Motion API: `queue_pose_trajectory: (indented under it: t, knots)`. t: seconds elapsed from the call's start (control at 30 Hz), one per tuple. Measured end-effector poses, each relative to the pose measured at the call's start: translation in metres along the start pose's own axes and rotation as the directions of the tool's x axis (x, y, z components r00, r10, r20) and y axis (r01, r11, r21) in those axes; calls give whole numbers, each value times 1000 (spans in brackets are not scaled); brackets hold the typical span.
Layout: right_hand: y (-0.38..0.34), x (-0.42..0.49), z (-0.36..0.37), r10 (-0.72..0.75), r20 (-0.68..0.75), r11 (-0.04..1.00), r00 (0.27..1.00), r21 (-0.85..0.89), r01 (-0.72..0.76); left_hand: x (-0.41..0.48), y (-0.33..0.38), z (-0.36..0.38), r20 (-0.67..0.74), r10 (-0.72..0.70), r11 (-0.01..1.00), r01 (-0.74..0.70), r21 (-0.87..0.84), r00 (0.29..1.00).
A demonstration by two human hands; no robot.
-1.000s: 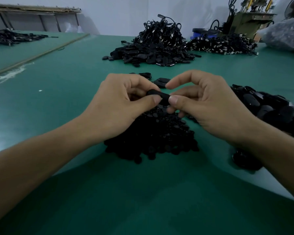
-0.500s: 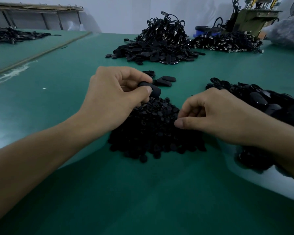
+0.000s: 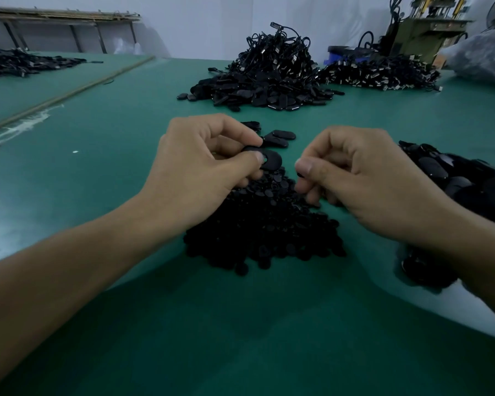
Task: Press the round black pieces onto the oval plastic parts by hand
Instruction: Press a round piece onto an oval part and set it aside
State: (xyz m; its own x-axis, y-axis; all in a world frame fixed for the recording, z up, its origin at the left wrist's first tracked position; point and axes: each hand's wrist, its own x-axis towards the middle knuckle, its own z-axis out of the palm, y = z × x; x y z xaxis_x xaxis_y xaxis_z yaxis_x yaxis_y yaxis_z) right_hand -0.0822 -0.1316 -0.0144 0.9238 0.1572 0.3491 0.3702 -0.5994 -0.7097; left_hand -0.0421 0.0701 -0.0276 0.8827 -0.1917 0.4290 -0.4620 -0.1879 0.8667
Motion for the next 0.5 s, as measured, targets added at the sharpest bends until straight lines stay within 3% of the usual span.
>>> queue_pose_trajectory:
  t: [0.23,0.5]
  knots:
    - [-4,1,-2,-17,-56,977,998,213,28,-3,2,4,32,-29,991,33,-127,999]
    - [-7,0,-1,-15,-117,970,993,238,43,-5,7,7,43,-65,970,74,-231,997]
